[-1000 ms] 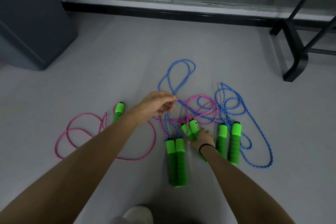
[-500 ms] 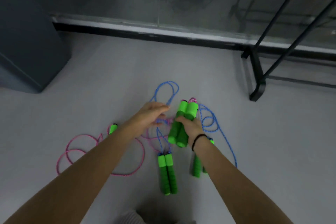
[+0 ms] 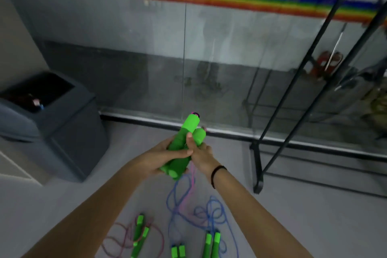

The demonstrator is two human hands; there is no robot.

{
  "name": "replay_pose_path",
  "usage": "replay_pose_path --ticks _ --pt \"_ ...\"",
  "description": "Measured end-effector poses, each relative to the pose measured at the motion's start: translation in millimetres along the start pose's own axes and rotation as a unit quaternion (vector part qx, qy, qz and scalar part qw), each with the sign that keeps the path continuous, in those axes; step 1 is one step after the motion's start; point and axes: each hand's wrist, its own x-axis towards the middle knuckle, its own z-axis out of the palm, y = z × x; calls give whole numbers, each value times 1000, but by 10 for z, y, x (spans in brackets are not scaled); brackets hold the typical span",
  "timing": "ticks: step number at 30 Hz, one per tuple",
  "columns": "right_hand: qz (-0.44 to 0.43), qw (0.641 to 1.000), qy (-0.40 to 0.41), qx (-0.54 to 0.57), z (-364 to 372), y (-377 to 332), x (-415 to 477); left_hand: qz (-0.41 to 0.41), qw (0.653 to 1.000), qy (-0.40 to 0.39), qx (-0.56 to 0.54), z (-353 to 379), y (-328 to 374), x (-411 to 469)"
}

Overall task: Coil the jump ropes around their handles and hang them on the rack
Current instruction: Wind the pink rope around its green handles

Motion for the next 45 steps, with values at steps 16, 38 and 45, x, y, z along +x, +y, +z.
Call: replay_pose_path --ticks 16,38,45 --pt "-223 880 -164 385 -1094 -1659 -794 39 979 -64 191 160 2354 -952" --pt "-386 802 -148 -430 -1369 -2529 -1466 90 607 -28 789 256 2398 -844" --pt "-300 929 -217 1 -1434 -2323 -1320 203 779 -36 592 125 2521 -884"
